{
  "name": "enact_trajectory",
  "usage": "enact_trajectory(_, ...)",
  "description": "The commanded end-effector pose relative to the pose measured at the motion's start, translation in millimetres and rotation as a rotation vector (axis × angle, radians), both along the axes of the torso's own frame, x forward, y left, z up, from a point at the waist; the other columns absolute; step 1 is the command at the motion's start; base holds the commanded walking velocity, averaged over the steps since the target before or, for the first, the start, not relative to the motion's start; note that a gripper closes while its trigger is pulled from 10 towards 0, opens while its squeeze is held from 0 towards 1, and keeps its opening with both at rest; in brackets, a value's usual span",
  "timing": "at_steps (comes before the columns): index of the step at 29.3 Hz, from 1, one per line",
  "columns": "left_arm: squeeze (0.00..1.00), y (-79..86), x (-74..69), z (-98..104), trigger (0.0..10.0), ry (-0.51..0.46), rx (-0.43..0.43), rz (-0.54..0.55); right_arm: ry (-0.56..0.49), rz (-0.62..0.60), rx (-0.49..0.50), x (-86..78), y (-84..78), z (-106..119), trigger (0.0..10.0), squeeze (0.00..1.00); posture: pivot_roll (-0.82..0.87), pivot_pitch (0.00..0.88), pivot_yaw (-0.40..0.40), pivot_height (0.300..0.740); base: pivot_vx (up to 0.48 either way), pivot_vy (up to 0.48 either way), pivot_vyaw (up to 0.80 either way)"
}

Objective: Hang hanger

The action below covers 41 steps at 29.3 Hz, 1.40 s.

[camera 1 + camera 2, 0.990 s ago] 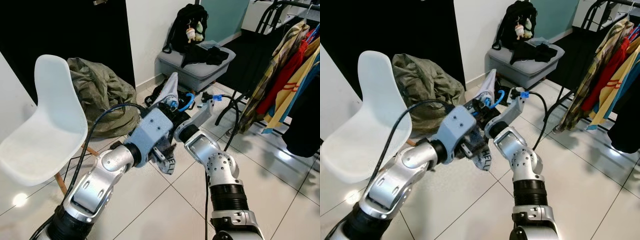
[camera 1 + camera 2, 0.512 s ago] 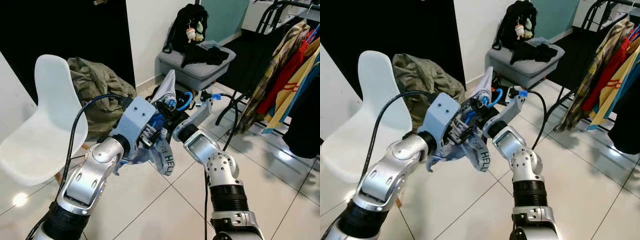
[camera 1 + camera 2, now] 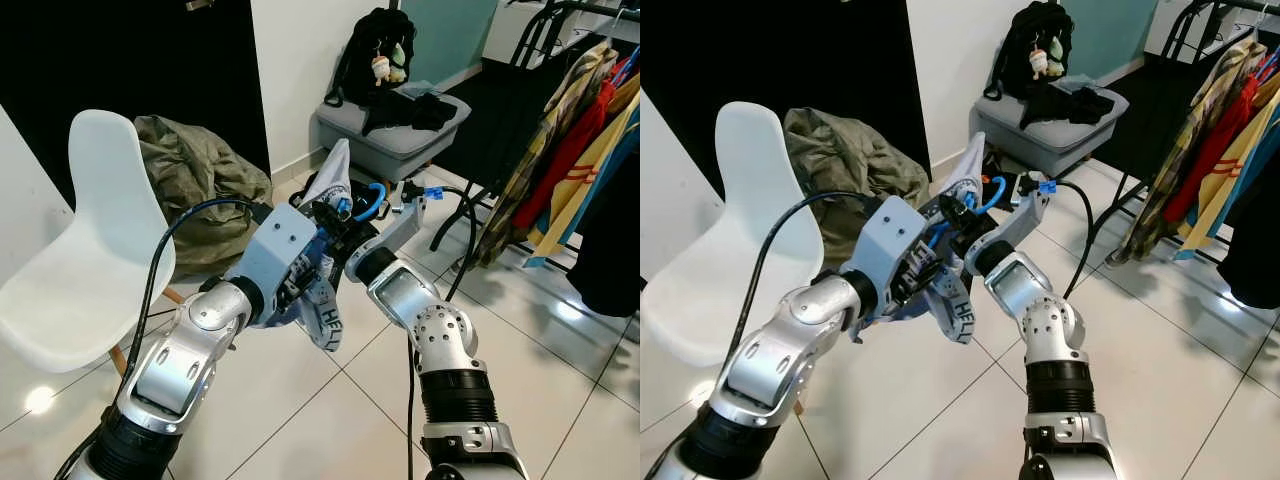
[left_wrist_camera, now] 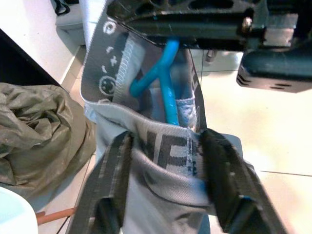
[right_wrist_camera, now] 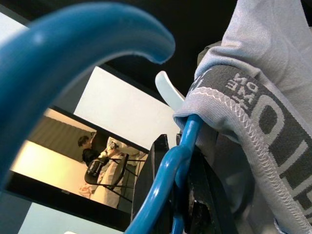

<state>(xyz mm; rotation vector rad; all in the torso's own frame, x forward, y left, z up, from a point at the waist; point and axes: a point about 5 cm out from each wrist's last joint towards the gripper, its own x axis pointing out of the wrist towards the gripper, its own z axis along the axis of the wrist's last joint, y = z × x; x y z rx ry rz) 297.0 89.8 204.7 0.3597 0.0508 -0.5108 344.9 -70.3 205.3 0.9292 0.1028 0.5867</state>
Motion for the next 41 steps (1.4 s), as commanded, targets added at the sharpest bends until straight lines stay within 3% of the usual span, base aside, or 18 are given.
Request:
enact_trajectory(1,0.0,-3.1,-2.7,-11,0.0,0.049,0.009,-0.011,0.022,0.051,0.083,-9.2,21.6,-3,10.0,0.0,-0.02,0.135,0.036,0.74,0.0,0.0,0.0)
enact_trajectory(14,0.0,-3.2,-1.9,-11,0.0,0.047,0.022,-0.015,0.021,0.057,0.083,-9.7,22.4,-1,10.0,0.0,-0.02,0.131,0.034,0.74,0.0,0.0,0.0)
enact_trajectory(21,0.0,-2.5,-1.6,-11,0.0,0.043,0.024,-0.011,-0.024,0.065,-0.003,-11.8,25.4,0,10.0,0.0,-0.03,0.126,0.033,0.74,0.0,0.0,0.0)
enact_trajectory(22,0.0,-2.7,-1.6,-11,0.0,0.043,0.024,-0.01,-0.046,0.065,-0.061,-12.9,26.5,-1,10.0,1.0,-0.03,0.124,0.033,0.74,0.0,0.0,0.0)
enact_trajectory(32,0.0,-1.6,-1.8,-13,0.0,0.055,0.015,-0.005,-0.075,0.03,-0.186,-11.9,18.4,-5,10.0,1.0,-0.02,0.124,0.031,0.74,0.0,0.0,0.0)
enact_trajectory(33,0.0,7.6,1.6,-16,0.0,0.081,-0.013,0.042,-0.119,0.027,-0.311,-12.7,5.3,-10,10.0,1.0,-0.03,0.127,0.032,0.74,0.0,0.0,0.0)
enact_trajectory(34,0.0,12.2,3.4,-18,0.0,0.091,-0.026,0.066,-0.136,0.025,-0.361,-13.4,0.1,-11,10.0,1.0,-0.03,0.127,0.032,0.74,0.0,0.0,0.0)
enact_trajectory(37,0.0,17.9,5.7,-18,0.0,0.1,-0.04,0.092,-0.143,0.018,-0.391,-14.0,-5.6,-14,10.0,1.0,-0.03,0.127,0.032,0.74,0.0,0.0,0.0)
enact_trajectory(41,0.0,40.3,12.9,-21,0.0,0.126,-0.06,0.187,-0.172,-0.021,-0.475,-17.3,-27.6,-20,10.0,1.0,-0.03,0.132,0.032,0.74,0.0,0.0,0.0)
